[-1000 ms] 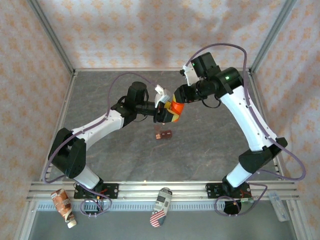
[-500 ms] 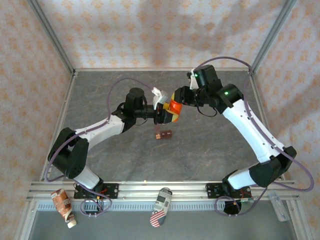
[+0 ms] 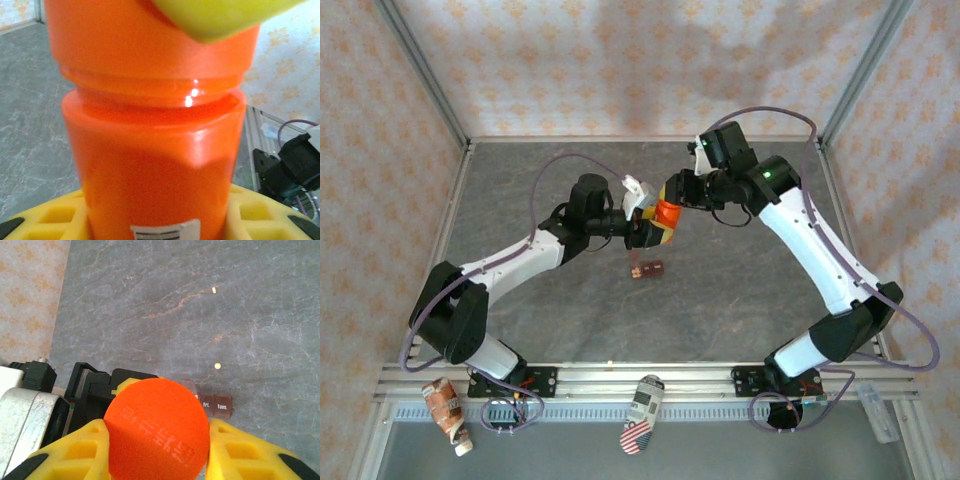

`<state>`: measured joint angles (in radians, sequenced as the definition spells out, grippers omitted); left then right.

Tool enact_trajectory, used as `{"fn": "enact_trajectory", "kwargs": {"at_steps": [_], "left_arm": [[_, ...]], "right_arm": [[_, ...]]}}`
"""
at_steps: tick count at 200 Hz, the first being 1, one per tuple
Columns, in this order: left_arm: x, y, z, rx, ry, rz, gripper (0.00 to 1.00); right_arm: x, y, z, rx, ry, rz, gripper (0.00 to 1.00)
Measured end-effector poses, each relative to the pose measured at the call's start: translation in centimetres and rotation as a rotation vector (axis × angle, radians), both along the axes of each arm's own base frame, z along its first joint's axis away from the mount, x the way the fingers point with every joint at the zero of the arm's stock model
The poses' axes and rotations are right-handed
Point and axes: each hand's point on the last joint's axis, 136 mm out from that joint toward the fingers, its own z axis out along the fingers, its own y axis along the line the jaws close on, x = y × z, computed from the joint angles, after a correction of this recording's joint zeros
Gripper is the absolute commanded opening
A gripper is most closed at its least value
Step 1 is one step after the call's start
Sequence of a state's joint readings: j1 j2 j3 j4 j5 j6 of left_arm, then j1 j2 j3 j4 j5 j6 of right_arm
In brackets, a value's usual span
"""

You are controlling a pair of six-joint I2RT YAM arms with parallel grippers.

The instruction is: Sort the pills into containers

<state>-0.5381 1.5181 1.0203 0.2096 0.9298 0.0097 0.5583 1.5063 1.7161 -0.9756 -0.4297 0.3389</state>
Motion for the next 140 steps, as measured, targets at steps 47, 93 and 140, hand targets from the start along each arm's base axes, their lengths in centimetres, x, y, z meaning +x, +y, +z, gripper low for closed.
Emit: {"fn": "enact_trajectory", "kwargs": {"at_steps": [47, 93, 140], "left_arm": [[0.0, 0.3, -2.0, 0.077, -0.057, 0.091, 0.00], [0.8, 0.4, -1.6, 0.057, -0.107, 0.135, 0.00], [0.8, -0.1, 0.4, 0.009, -0.187, 0.125, 0.00]], "right_arm": [[-0.2, 0.3, -1.8, 0.021, 0.052, -0.059, 0.36], [0.3, 0.3, -1.3, 0.040, 0.032, -0.100, 0.47], [0.1, -0.4, 0.9, 0.060, 0.005, -0.107, 0.81]]}}
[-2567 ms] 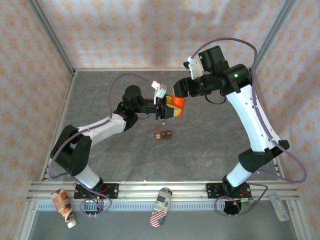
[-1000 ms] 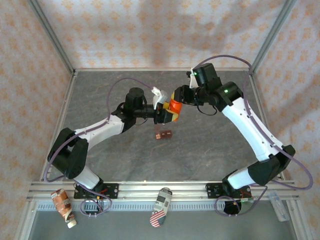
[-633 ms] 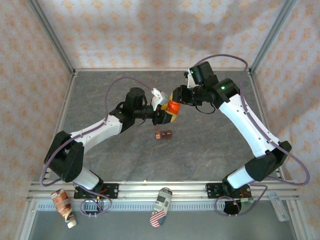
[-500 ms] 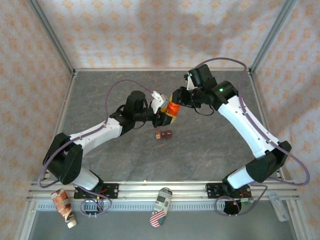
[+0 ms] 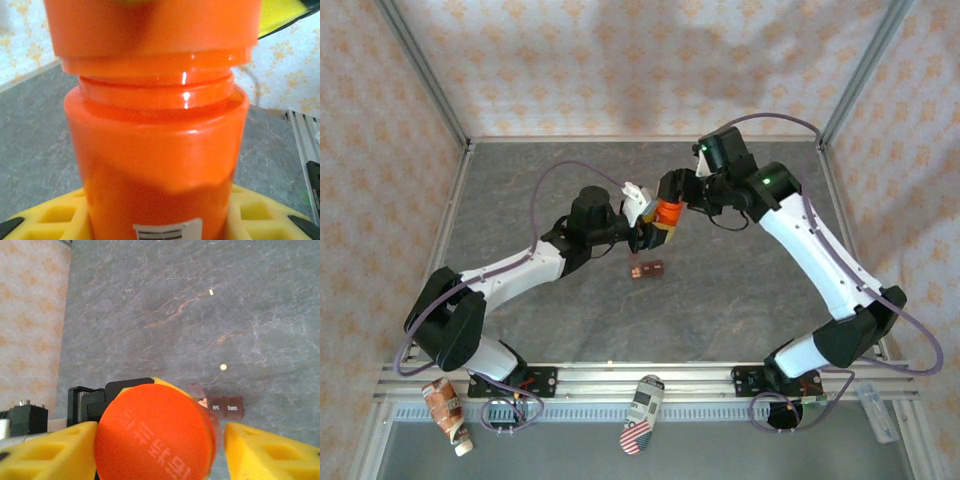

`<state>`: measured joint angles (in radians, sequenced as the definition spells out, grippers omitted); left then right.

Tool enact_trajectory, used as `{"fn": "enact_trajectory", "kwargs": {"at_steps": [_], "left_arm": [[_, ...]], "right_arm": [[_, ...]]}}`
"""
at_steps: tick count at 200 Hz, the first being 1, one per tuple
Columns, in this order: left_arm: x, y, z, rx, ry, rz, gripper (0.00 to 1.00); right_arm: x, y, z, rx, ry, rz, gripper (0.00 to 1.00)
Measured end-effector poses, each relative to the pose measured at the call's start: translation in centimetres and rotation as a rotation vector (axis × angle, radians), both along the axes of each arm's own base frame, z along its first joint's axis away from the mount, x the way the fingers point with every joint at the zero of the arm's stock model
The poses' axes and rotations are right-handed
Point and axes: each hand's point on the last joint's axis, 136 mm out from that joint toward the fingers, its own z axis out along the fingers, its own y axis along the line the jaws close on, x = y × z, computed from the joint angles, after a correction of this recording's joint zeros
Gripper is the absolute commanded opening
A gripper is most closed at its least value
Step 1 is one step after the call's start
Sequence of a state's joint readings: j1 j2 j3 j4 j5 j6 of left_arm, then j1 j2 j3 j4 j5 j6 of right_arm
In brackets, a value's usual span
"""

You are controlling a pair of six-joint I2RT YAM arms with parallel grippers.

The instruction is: Sort the pills into containers

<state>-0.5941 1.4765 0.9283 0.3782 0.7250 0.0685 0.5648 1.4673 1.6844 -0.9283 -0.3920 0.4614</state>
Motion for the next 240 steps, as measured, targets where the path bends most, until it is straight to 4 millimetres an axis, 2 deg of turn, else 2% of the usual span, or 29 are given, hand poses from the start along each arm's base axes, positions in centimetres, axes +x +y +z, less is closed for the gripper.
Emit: {"fn": "enact_trajectory", "kwargs": {"at_steps": [20, 54, 79, 93, 128, 144, 166, 199, 240], "left_arm": [[-0.3, -0.1, 1.1, -0.020, -0.043, -0.019, 0.00], [-0.9, -0.4, 2.1, -0.037, -0.099, -0.070, 0.00], [-1.2, -0.6, 2.4, -0.042, -0.156, -0.095, 0.00], [-1.3, -0.5, 2.2, -0.042, -0.176, -0.100, 0.00], [-1.8, -0.5, 1.4, -0.019, -0.202, -0.127, 0.00], [-2.0, -0.6, 1.4, -0.014, -0.221, -0.141, 0.00], [-2.4, -0.7, 1.2, -0.009, -0.219, -0.166, 0.00], [-2.8, -0.8, 0.6, 0.001, -0.204, -0.191, 0.00], [-2.9, -0.8, 0.1, 0.010, -0.186, -0.196, 0.00]], "right_arm": [[-0.2, -1.0, 2.3, 0.008, -0.043, 0.004, 0.87], [-1.6, -3.0, 7.5, 0.005, -0.170, 0.051, 0.86], [-2.6, -4.0, 9.3, -0.051, -0.224, 0.126, 0.83], [-2.7, -4.0, 8.8, -0.104, -0.223, 0.180, 0.82], [-2.4, -3.8, 4.9, -0.246, -0.139, 0.321, 0.82], [-2.5, -3.8, 3.7, -0.280, -0.112, 0.371, 0.82], [-3.0, -3.5, 3.5, -0.300, -0.113, 0.421, 0.82], [-4.0, -1.8, 3.8, -0.312, -0.146, 0.507, 0.82], [-3.9, -0.5, 2.4, -0.338, -0.114, 0.553, 0.81]]}}
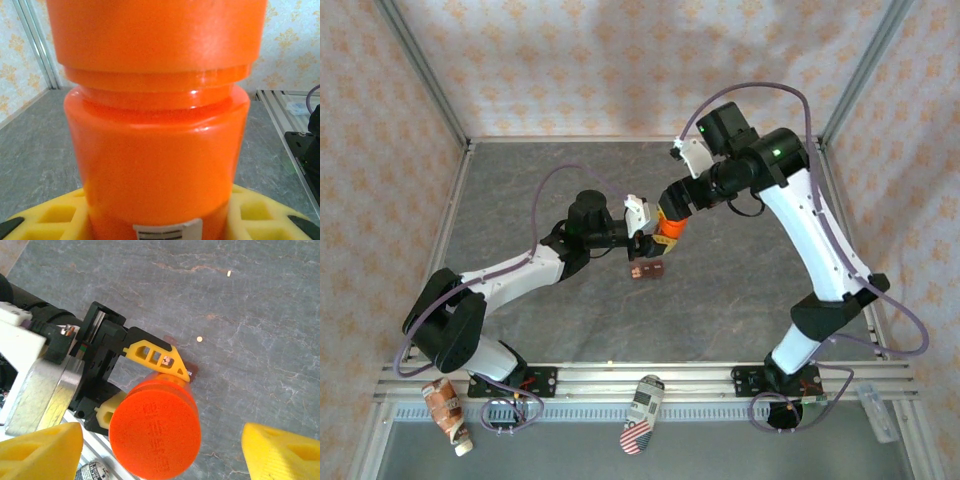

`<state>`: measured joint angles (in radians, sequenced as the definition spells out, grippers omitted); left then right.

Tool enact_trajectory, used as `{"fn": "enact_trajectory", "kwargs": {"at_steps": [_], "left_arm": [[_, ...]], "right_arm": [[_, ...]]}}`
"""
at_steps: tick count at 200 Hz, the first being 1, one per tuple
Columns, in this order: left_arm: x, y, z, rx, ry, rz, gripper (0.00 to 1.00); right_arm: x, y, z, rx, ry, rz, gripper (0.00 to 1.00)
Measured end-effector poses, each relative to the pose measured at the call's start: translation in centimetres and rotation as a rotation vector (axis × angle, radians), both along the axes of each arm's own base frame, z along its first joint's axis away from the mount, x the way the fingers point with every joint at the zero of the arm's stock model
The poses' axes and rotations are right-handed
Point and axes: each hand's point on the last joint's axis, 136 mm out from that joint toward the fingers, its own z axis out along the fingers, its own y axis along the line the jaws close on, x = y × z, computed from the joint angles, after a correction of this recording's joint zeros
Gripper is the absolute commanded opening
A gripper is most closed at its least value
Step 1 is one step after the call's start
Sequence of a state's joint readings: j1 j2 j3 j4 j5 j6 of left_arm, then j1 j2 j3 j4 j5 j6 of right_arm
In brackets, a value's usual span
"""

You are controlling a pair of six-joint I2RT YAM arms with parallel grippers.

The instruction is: Sort the pills into containers

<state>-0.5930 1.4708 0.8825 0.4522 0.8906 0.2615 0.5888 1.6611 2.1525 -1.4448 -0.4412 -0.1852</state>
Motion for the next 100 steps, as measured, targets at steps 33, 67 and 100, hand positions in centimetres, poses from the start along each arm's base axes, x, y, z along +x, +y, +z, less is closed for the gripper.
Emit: {"fn": "enact_trajectory", "kwargs": {"at_steps": [33, 67, 100], "left_arm": [[0.0, 0.0, 0.0, 0.000, 0.000, 0.000, 0.00], [-0.1, 0.0, 0.0, -0.001, 0.001, -0.004, 0.00], [0.0, -0.1, 0.1, -0.001, 0.002, -0.004, 0.00]], "right_arm": [[0.1, 0.0, -0.7, -0.012, 0.018, -0.001, 0.77], [-0.1, -0.1, -1.8, -0.031, 0.047, -0.001, 0.76], [-0.1, 0.0, -2.3, -0.037, 0.058, 0.000, 0.67]]}}
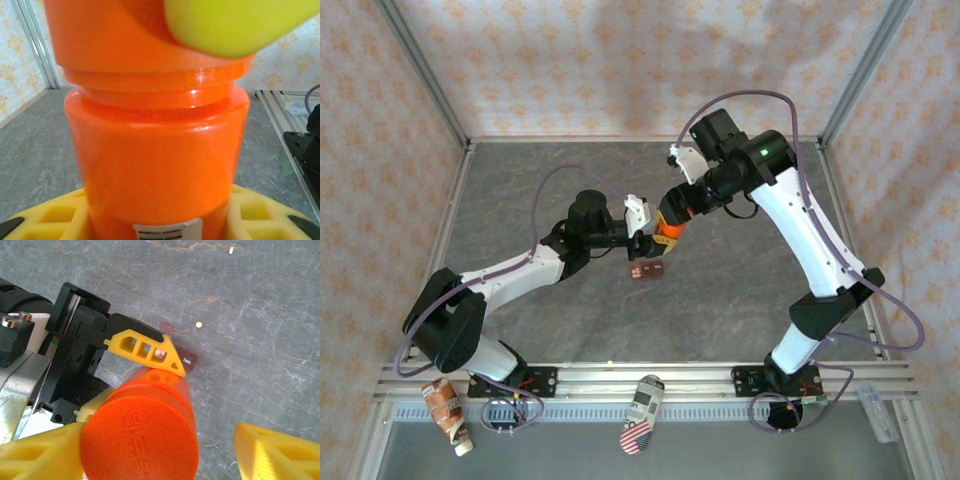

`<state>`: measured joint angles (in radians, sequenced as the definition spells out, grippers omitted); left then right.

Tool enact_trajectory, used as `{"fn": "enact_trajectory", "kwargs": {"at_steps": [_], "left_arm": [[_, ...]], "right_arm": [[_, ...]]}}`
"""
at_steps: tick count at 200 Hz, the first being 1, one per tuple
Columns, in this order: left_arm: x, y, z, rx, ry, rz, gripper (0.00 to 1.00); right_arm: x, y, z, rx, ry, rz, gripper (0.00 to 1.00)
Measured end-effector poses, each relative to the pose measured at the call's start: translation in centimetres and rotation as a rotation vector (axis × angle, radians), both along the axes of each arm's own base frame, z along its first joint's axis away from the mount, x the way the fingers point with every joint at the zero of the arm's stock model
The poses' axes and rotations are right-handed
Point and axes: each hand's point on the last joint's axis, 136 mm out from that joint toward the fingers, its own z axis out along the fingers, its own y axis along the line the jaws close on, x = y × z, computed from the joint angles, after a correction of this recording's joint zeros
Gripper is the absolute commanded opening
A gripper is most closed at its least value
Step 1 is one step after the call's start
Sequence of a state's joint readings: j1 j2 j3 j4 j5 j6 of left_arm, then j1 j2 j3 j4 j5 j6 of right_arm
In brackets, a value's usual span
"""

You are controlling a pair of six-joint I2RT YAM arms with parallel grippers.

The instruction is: Sort the pills into containers

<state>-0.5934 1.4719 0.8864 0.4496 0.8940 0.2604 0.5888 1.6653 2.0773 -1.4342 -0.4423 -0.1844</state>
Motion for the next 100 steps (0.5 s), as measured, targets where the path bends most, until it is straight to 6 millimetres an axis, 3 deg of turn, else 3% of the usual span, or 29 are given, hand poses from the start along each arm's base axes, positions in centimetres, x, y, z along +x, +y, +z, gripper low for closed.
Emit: {"fn": "enact_trajectory", "kwargs": {"at_steps": [32, 60, 100], "left_arm": [[0.1, -0.1, -0.3, 0.010, 0.017, 0.001, 0.00], [0.2, 0.0, -0.7, 0.017, 0.042, 0.007, 0.00], [0.9, 0.2, -1.1, 0.025, 0.079, 0.060, 0.00]], "right_arm": [[0.0, 0.4, -0.1, 0.009, 0.002, 0.005, 0.47], [0.1, 0.4, -0.4, 0.013, 0.007, -0.012, 0.41], [1.1, 0.3, -1.1, 0.037, 0.014, -0.140, 0.39]]}}
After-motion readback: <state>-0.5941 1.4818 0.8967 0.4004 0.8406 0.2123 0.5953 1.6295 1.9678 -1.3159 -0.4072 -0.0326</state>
